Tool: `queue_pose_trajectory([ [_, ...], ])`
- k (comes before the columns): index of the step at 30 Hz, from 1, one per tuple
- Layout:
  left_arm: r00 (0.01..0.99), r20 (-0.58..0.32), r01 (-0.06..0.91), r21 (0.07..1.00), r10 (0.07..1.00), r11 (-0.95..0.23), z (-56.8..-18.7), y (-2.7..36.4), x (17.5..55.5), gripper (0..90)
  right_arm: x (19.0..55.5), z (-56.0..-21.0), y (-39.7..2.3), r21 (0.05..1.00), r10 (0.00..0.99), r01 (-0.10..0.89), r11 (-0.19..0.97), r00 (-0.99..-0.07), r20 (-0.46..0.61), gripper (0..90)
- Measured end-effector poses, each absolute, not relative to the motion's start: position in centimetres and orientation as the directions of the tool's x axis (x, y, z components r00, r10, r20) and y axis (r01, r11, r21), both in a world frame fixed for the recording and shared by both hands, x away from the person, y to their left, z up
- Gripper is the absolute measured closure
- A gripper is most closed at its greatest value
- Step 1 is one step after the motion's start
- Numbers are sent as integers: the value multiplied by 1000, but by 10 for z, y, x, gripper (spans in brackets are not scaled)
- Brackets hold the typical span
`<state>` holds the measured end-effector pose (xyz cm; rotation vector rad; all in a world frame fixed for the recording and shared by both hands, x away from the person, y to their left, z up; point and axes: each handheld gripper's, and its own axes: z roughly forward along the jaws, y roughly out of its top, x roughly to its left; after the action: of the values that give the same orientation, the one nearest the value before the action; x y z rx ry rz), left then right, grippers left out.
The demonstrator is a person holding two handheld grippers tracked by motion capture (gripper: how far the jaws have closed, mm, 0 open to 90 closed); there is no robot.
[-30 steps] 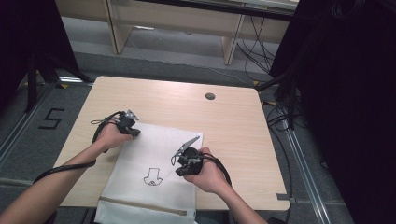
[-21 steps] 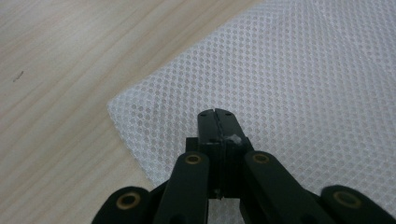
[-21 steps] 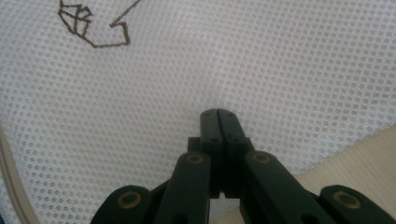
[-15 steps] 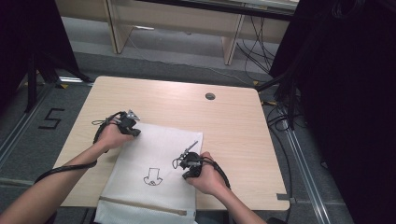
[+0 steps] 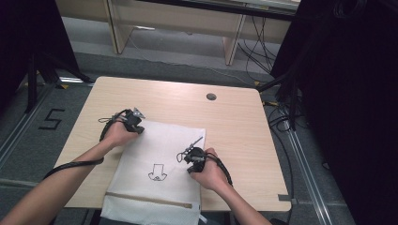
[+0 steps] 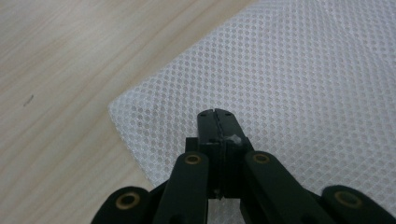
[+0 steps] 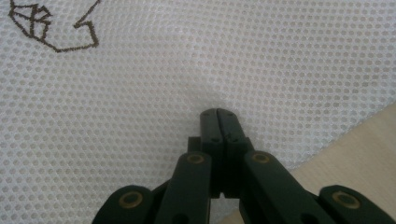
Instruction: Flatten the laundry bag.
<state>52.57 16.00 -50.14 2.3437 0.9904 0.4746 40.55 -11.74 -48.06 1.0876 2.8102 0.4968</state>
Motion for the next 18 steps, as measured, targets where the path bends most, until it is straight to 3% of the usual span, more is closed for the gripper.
queue_pose_trajectory([
  [6, 667, 143, 522, 610, 731, -596, -502, 153, 531, 886, 414, -481, -123, 336, 693, 664, 668, -719, 45, 900],
  [9, 659, 93, 537, 637, 746, -553, -499, 156, 526, 794, 412, -482, -124, 351, 695, 664, 660, -717, 47, 900],
  [11, 678, 114, 505, 646, 726, -573, -495, 159, 517, 789, 411, -482, -124, 357, 692, 658, 663, -720, 41, 900],
  [18, 760, 52, 486, 616, 648, -620, -474, 175, 466, 793, 410, -482, -124, 359, 695, 658, 662, -718, 34, 900],
])
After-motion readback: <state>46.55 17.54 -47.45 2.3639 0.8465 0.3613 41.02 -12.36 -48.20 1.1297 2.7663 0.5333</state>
